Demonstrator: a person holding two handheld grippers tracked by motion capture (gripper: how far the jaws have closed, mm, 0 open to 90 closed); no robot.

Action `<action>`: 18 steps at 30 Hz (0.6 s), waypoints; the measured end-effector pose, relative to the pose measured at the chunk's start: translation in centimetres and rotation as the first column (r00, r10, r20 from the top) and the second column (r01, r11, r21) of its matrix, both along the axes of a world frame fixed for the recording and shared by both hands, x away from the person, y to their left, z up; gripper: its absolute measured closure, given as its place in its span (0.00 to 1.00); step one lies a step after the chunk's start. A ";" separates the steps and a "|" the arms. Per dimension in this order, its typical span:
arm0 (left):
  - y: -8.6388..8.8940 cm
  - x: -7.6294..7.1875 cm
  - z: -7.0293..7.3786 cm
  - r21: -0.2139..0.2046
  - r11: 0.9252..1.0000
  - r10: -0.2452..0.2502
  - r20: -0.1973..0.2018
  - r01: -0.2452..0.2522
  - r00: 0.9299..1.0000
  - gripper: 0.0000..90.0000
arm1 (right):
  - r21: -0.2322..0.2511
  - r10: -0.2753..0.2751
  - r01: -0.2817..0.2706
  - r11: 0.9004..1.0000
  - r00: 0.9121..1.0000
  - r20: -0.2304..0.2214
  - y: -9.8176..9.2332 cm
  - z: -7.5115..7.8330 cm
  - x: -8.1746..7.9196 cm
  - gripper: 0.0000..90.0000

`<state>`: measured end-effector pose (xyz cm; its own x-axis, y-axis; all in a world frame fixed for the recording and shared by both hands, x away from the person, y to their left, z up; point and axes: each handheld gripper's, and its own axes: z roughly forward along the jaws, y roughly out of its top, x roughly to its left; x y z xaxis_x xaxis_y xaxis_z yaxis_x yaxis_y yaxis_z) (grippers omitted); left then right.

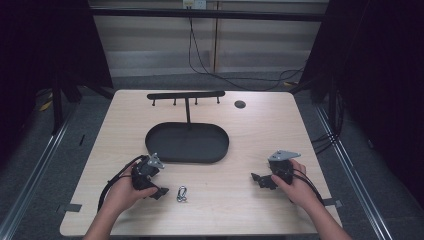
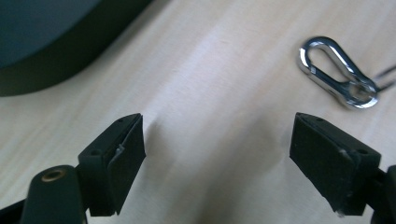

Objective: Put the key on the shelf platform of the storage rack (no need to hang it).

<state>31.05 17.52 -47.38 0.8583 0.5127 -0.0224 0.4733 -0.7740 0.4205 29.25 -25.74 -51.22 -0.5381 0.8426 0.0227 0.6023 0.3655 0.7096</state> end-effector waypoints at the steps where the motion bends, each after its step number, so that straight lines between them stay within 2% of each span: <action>1: -0.1 -0.1 0.1 0.000 1.000 -0.002 -0.004 0.002 1.000 0.20 | 0.000 0.000 0.000 1.000 1.000 0.000 0.0 0.0 0.0 0.11; 5: -0.9 -0.4 0.5 0.012 0.999 -0.044 -0.031 0.045 0.999 0.20 | 0.000 0.000 0.000 1.000 1.000 0.000 0.0 0.0 0.0 0.11; 7: -1.5 -0.7 0.7 0.026 0.998 -0.064 -0.031 0.064 0.998 0.20 | 0.000 0.000 0.000 1.000 1.000 0.000 0.0 0.0 0.0 0.11; 9: -1.9 -0.8 1.0 0.019 0.997 -0.072 -0.043 0.073 0.996 0.20 | 0.000 0.000 0.000 1.000 1.000 -0.001 0.0 0.0 0.0 0.11; 12: -2.8 -1.2 1.4 -0.017 0.995 -0.099 -0.084 0.098 0.992 0.20 | 0.000 0.000 0.000 1.000 1.000 -0.001 0.0 0.0 0.0 0.11; 18: -4.8 -1.6 1.8 -0.014 0.989 -0.148 -0.093 0.148 0.985 0.21 | 0.000 0.000 0.000 1.000 1.000 0.000 0.0 0.0 0.0 0.11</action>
<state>29.44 12.76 -45.59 0.9186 0.3796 -0.1096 0.3913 -0.8356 0.3856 29.25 -25.74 -51.22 -0.5379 0.8427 0.0226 0.6026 0.3656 0.7094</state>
